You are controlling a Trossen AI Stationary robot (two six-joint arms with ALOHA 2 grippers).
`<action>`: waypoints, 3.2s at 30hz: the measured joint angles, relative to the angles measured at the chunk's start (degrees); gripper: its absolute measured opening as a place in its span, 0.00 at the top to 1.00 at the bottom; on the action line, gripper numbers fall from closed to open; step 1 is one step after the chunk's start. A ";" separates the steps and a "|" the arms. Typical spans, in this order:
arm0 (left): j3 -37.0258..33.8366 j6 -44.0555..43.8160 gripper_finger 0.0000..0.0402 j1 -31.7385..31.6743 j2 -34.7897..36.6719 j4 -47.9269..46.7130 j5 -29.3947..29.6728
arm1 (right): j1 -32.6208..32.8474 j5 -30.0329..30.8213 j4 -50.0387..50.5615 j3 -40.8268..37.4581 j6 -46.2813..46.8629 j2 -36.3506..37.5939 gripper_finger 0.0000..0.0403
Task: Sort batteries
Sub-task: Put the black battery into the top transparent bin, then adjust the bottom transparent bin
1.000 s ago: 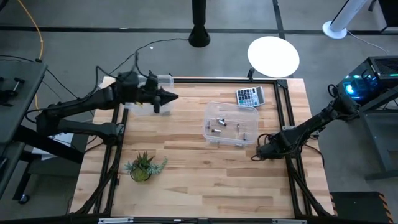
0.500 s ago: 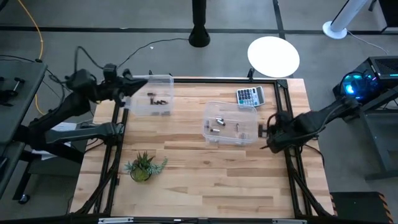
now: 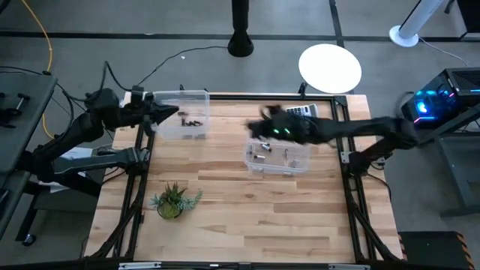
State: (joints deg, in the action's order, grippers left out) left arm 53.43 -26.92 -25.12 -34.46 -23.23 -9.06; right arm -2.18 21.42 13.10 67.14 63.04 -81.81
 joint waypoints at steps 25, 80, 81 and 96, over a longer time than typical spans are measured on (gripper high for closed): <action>0.02 -1.47 1.00 5.44 0.20 16.71 -2.29 | -16.01 -31.46 -11.09 63.86 -15.25 -60.11 0.78; -47.87 -5.85 1.00 19.72 7.15 57.45 11.10 | 37.99 33.59 74.77 15.32 24.61 12.09 0.66; -47.87 -5.57 1.00 19.48 7.14 57.35 11.20 | 39.33 33.74 73.89 12.77 25.48 13.77 0.68; -47.84 1.64 1.00 19.47 7.11 57.34 11.30 | 26.51 21.64 6.66 -25.21 -27.57 43.30 0.99</action>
State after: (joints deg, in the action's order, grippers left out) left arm 5.58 -25.28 -5.65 -27.35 34.11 2.24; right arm 24.33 43.05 19.77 41.93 35.48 -38.51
